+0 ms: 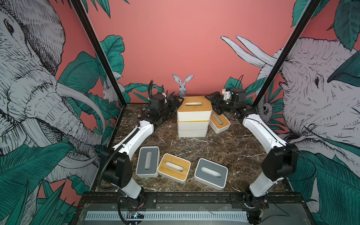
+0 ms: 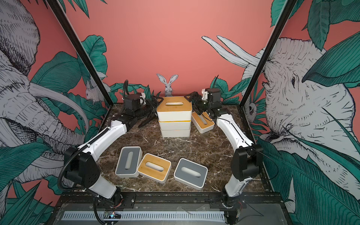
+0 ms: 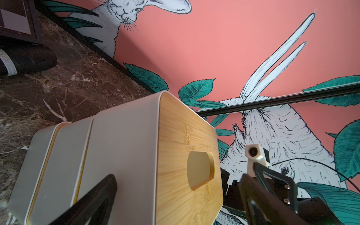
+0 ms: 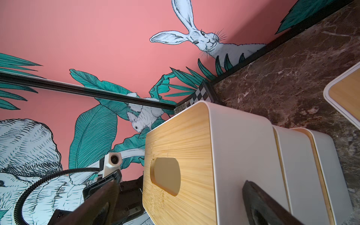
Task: Stack the tissue boxes
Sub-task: Place the tissue box at the tissue box, then pick up the tissue box from the center of the board.
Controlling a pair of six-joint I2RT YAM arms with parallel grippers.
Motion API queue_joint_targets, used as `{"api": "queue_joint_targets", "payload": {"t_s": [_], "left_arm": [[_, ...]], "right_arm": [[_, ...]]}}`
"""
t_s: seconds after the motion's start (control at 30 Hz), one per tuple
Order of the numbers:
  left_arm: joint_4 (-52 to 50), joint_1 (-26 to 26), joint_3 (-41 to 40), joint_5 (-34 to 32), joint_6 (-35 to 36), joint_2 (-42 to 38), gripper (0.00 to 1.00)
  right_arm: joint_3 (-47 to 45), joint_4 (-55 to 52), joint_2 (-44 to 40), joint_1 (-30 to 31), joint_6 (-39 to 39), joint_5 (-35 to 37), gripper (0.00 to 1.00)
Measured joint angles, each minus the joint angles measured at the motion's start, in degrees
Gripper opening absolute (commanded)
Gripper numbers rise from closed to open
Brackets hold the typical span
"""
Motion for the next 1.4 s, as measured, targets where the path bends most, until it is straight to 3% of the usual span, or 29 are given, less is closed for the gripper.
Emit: {"api": "queue_joint_targets", "payload": {"t_s": [0.53,0.9,1.17,1.4], "left_arm": [[-3.54,-0.68,1.09,-0.02,1.57,-1.01,1.0],[-13.05,6.29,5.55,1.55,8.41,-12.2,1.0],[-23.47,9.16,5.53,1.9,16.37,-19.85,0.99],[-30.91,9.75,2.62,1.62,22.16,-24.02,1.0]], "right_arm": [[-2.56,-3.52,-3.89,0.13,-0.5,3.15,0.99],[0.94,-9.14,-6.12,-3.52,-3.58,3.5,0.99],[0.85,-17.68,-10.14,-5.05,-9.4,5.57,0.99],[-1.16,-29.83,-14.34,-7.69,-18.67,14.25,0.99]]}}
